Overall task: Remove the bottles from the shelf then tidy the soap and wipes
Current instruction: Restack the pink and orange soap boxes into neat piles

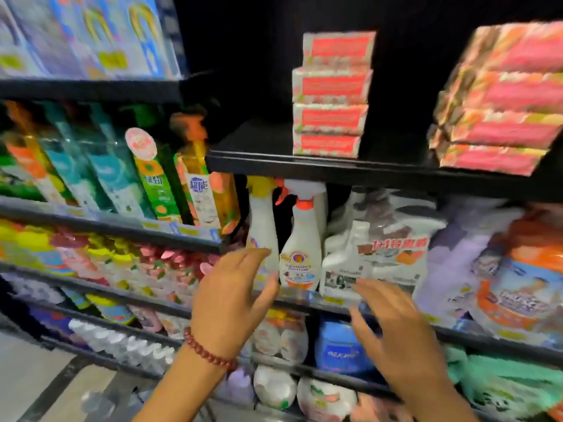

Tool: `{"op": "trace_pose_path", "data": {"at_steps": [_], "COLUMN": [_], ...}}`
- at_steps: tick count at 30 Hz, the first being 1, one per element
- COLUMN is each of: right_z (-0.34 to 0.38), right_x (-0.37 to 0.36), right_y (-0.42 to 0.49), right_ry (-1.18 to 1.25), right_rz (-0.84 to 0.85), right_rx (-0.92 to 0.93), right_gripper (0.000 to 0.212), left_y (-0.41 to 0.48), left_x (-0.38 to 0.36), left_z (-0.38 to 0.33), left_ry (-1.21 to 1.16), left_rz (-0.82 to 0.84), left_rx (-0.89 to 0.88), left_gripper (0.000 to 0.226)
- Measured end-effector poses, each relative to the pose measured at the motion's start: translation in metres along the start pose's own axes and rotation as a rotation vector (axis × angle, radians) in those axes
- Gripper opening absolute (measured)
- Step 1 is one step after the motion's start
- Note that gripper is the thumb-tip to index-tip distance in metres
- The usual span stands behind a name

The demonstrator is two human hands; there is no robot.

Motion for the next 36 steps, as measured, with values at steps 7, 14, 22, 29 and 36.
{"op": "trace_pose_path", "data": {"at_steps": [7,14,22,29,36], "right_z": [0.013,-0.001,-0.016,-0.020,-0.019], "right_x": [0.068,0.049,0.018,0.012,0.060], "right_y": [0.156,0.210,0.191,0.191,0.218], "right_ry": [-0.181,-0.191,-0.288,-0.242,0.423], "right_rz": [-0.267,-0.219,-0.214,-0.133,-0.214], "right_rx": [0.195,0.177,0.143,0.132,-0.242], "right_gripper": [0.034,0.044,0.043,0.043,0.050], "left_y": [0.162,0.231,0.231,0.231,0.216], "left_x": [0.045,-0.005,-0.010,-0.001,0.031], "left_z": [-0.040,-0.037,-0.033,-0.021,-0.044], "left_ry": [-0.211,-0.266,-0.516,-0.771,-0.777], "left_rz": [-0.387,-0.141,-0.104,-0.154,-0.277], "left_rx": [-0.134,-0.082,-0.021,0.095,-0.203], "left_gripper": [0.043,0.062,0.044,0.049,0.065]}}
Point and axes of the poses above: each hand's wrist, its own y-axis towards the middle knuckle, its own x-axis out of the back of the hand, z = x × y, the point moved 9 cm from there along y, towards the middle knuckle, and after that the axes turned 10 degrees about -z, right-handed, at the moved point
